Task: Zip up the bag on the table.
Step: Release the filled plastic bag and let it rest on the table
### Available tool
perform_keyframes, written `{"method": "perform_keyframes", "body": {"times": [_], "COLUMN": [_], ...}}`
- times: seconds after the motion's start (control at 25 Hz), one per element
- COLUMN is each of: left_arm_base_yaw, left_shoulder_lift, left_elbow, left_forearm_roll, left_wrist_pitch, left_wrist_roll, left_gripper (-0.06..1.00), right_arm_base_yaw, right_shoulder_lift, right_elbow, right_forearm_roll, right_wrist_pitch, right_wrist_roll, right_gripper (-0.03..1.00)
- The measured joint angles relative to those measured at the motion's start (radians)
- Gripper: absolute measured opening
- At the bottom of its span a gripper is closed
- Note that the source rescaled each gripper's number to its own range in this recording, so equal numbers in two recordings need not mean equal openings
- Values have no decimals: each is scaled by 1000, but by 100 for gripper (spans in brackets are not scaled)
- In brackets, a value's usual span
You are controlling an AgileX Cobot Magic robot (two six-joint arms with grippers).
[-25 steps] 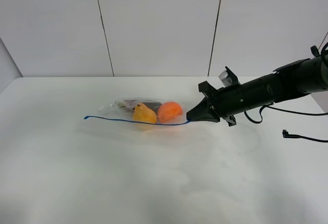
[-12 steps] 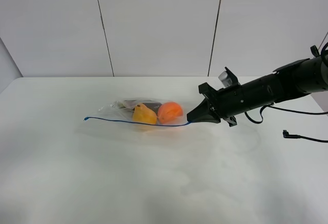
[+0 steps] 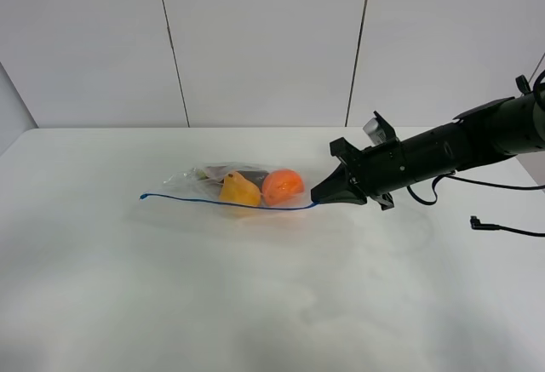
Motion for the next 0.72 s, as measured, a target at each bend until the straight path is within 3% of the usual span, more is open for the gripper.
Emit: {"method": "perform_keyframes", "body": {"times": [0.4, 0.72], "left_arm_base_yaw": [0, 0], "left_shoulder_lift": [0, 0], "left_elbow": [126, 134], "left_forearm_roll": [-24, -31], "left_wrist_pitch": [9, -1], "left_wrist_roll": [0, 0], "left_gripper": [89, 89], "right_arm_base_yaw": [0, 0], "right_shoulder_lift": [0, 0], "right_elbow": [0, 0], "right_forearm_roll": [-8, -28], "right_wrist_pitch": [-8, -12], "right_wrist_roll": [0, 2], "right_gripper": [0, 0]}}
